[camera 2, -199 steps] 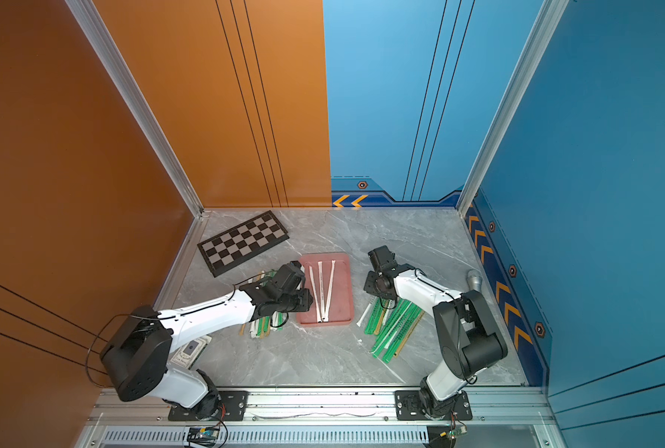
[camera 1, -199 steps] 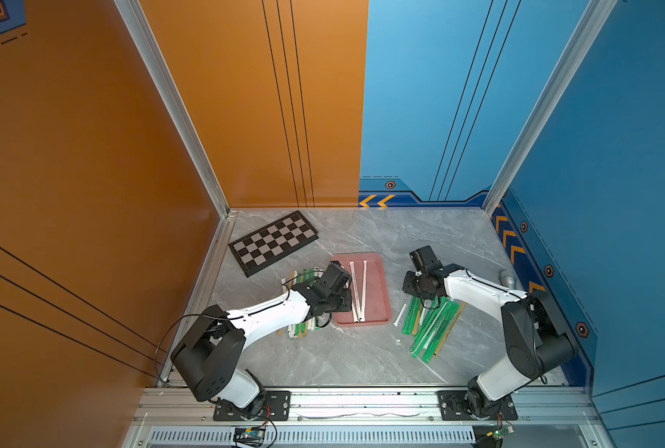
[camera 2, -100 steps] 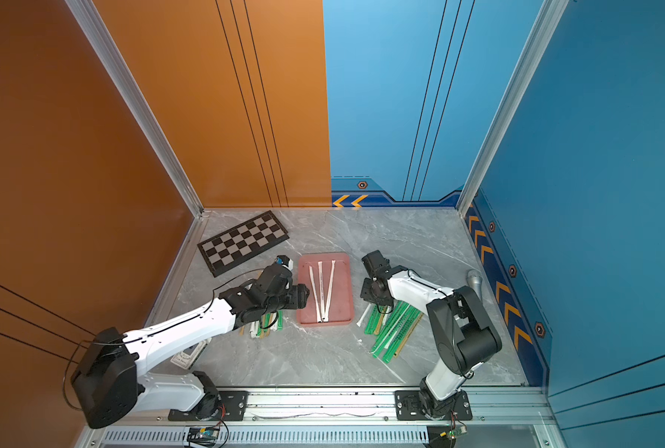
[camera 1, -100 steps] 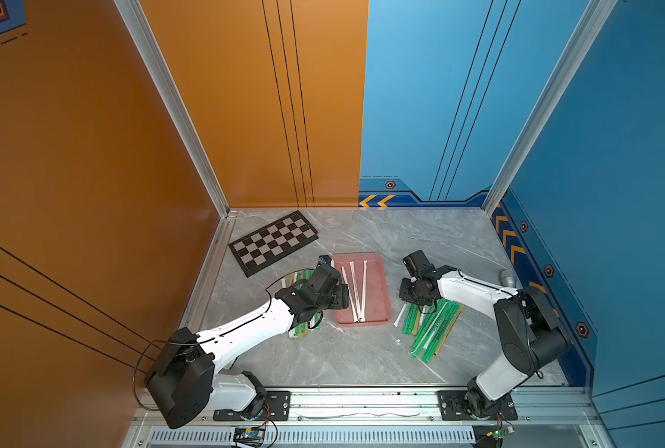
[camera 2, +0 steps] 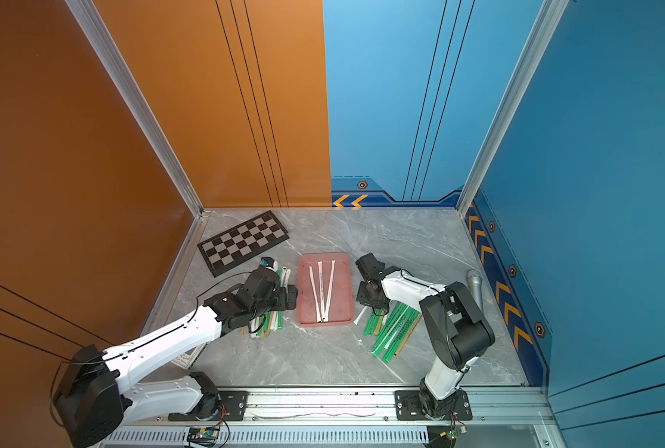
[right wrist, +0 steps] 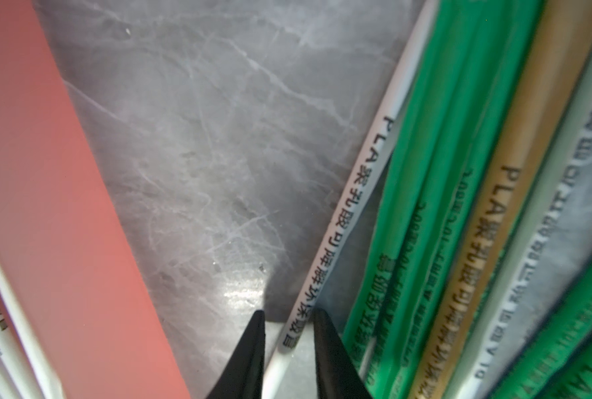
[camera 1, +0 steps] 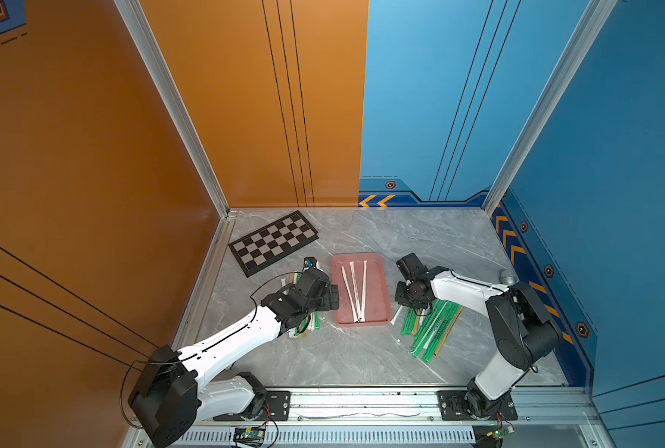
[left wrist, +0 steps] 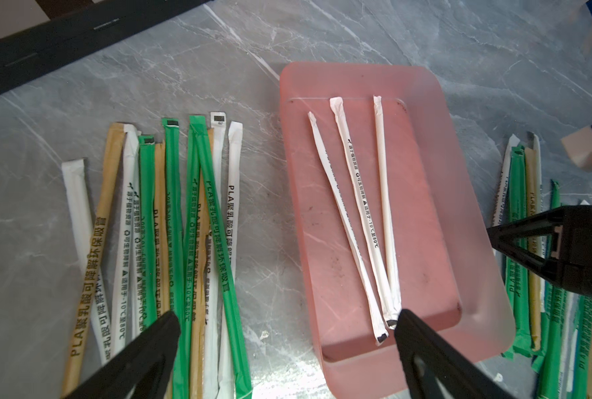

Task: Put the straws into the storage box
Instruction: Pick up the straw from the center of the board.

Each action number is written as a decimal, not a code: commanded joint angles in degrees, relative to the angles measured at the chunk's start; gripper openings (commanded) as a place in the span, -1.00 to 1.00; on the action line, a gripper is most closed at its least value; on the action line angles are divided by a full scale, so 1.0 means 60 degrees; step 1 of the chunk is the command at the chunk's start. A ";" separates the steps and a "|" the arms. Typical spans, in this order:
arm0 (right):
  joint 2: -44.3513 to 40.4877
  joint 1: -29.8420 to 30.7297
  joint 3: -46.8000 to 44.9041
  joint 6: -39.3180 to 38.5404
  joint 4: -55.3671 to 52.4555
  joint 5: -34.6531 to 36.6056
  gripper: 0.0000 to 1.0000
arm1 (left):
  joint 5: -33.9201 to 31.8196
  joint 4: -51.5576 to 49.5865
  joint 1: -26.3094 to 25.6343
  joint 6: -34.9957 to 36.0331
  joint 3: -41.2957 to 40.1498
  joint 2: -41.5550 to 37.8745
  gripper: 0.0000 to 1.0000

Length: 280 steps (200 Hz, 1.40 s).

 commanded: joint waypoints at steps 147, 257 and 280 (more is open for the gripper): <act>-0.0856 0.0128 0.0499 0.0084 -0.0560 0.0461 -0.89 | -0.0504 -0.1031 0.1150 -0.0329 -0.0970 -0.1220 0.97; -0.1314 0.1269 0.1463 -0.0148 0.0266 -0.0635 -0.87 | -0.0032 -0.1238 0.1483 -0.0463 -0.0955 -0.0582 0.97; -0.0703 0.1447 0.1736 -0.0315 0.0512 -0.0946 -0.87 | 0.0374 -0.1238 0.1518 -0.0488 -0.0869 -0.0315 0.99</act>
